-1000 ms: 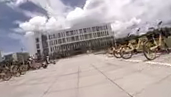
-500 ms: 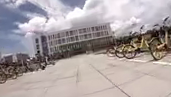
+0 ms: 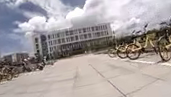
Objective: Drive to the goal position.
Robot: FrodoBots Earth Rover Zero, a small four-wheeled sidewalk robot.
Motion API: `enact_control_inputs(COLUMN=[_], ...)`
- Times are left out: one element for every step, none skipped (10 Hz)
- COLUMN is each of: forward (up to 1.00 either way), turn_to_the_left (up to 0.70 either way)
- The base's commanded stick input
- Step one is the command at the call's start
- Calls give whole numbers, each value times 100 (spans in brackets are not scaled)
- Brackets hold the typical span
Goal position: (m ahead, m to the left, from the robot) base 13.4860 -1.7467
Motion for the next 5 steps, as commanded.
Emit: enact_control_inputs(forward=[70, 70, 70, 70, 70], turn_to_the_left=[3, 3, 3, 3, 4])
